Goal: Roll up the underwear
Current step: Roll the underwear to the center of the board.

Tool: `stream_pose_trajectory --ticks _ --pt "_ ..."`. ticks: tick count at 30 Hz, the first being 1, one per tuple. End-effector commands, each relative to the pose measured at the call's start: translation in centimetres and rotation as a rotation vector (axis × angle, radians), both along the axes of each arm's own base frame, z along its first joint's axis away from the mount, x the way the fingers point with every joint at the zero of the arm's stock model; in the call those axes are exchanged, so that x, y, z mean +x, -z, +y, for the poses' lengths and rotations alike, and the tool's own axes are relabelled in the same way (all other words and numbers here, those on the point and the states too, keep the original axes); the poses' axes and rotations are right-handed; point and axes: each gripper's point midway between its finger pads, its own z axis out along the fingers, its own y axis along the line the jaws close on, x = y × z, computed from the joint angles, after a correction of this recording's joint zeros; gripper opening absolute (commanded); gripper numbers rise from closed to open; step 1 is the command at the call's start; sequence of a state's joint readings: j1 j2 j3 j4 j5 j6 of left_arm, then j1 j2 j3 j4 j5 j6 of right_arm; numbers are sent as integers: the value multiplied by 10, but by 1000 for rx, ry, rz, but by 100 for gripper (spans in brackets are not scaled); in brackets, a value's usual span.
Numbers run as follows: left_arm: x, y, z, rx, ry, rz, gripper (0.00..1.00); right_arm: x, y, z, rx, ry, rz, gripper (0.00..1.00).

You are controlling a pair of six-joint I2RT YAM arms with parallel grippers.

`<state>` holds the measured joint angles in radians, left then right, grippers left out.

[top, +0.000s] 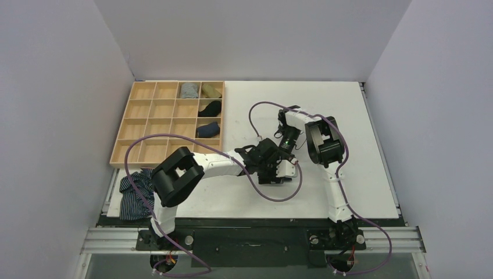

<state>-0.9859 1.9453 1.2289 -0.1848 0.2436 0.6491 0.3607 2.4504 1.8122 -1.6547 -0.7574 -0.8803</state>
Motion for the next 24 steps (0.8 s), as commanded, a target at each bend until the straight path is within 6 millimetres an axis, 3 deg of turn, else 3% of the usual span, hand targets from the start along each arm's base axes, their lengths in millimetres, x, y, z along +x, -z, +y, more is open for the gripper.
stream_pose_trajectory --ticks 1,6,16,24 --pt "-3 -1 -16 -43 44 -7 53 3 17 8 67 -36 -63 0" --pt "-11 0 -10 -41 59 12 48 -5 14 8 86 -22 -40 0" --pt "-32 1 7 -32 93 65 56 -6 7 17 124 25 -22 0" --pt "-36 7 15 -23 91 62 62 -12 10 17 105 44 15 0"
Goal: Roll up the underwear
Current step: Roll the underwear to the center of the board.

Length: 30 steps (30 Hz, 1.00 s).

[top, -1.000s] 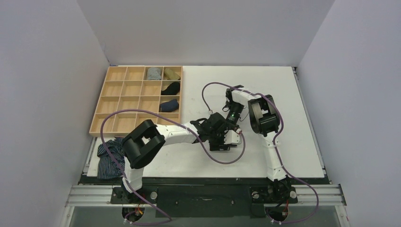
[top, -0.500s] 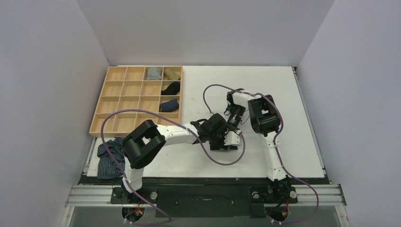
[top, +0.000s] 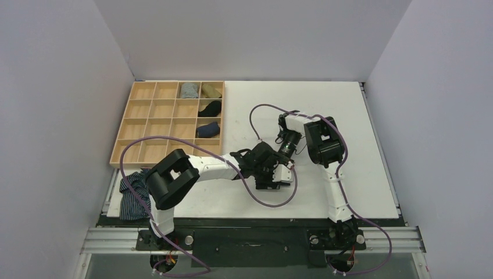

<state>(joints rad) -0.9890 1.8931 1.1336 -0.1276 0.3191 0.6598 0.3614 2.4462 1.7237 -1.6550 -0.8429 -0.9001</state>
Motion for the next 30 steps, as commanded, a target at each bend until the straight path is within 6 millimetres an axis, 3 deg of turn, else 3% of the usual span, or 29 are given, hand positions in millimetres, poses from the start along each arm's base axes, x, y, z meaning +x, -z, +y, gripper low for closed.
stream_pose_trajectory --ticks 1,9,16,24,30 --pt "-15 5 11 24 33 20 62 9 12 10 60 2 -77 0" --pt "-13 -1 15 24 43 -14 56 8 8 13 72 16 -74 0" --pt "-11 0 5 13 54 -5 56 8 7 15 73 25 -67 0" --pt "-11 9 -5 15 57 11 56 8 10 15 70 26 -61 0" --pt "-11 15 -7 30 57 28 49 8 10 15 72 27 -63 0"
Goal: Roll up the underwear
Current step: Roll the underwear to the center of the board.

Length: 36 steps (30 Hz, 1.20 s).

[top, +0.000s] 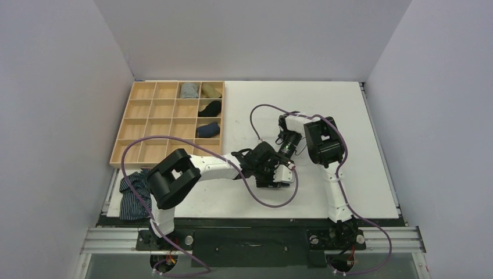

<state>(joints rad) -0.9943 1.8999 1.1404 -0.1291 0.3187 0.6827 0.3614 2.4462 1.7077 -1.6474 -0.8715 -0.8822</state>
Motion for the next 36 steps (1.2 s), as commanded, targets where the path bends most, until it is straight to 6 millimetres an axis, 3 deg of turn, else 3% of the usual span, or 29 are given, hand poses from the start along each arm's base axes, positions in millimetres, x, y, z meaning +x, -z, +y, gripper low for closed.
stream_pose_trajectory --ticks 1,6,9,11,13,16,20,29,36 --pt "-12 16 -4 33 34 45 47 11 10 11 68 -3 -88 0" --pt "-19 25 2 56 45 75 34 13 9 12 70 -2 -95 0" --pt "-25 34 7 81 42 113 5 15 8 13 73 3 -102 0" --pt "-31 37 9 84 38 155 0 17 7 13 73 7 -106 2" --pt "-37 39 9 91 29 218 0 20 5 12 72 13 -117 8" --pt "-48 44 15 134 9 354 0 26 -2 9 71 24 -144 26" --pt "-50 54 25 153 -40 461 0 40 -15 3 73 53 -204 43" --pt "-36 63 39 140 -186 722 0 70 -36 -25 33 151 -330 50" --pt "-27 75 40 169 -283 837 0 69 -37 -48 19 210 -360 50"
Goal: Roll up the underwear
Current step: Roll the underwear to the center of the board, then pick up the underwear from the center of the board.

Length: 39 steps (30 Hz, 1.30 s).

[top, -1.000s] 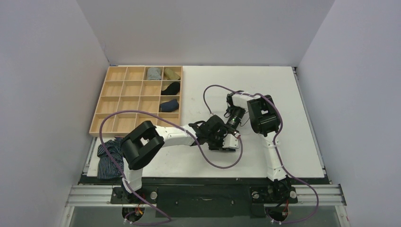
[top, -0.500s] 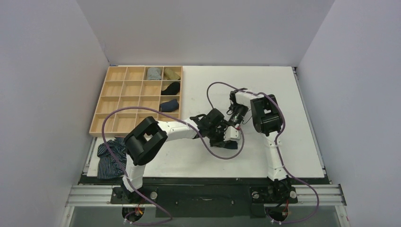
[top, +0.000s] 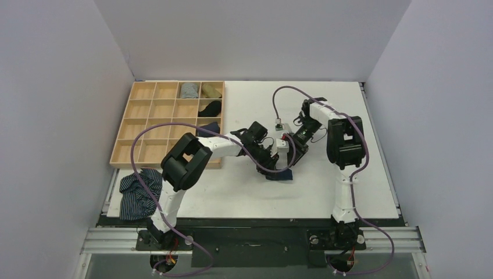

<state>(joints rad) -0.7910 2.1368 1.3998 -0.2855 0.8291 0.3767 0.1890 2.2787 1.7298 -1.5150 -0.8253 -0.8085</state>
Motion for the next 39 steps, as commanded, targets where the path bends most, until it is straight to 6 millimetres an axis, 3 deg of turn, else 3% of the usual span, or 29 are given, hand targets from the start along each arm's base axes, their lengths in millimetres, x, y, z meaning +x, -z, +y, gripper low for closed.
stream_pose_trajectory --ticks 1,7,14,20,26,35,39 --pt "-38 74 50 313 -68 243 0 3 -14 -11 19 24 -88 50" --pt "-28 88 54 369 -123 214 0 -7 -26 -19 74 47 -148 50" --pt "-21 93 55 385 -154 184 0 -20 -24 -16 95 46 -211 50" --pt "-19 90 53 372 -160 175 0 -34 -10 -12 52 33 -194 53" --pt "-18 61 52 275 -119 190 0 -25 -9 -15 40 70 -199 53" --pt "14 -9 74 199 -130 64 0 2 -42 -30 78 186 -279 53" --pt "32 -40 83 179 -171 -2 0 4 -49 -34 87 202 -287 53"
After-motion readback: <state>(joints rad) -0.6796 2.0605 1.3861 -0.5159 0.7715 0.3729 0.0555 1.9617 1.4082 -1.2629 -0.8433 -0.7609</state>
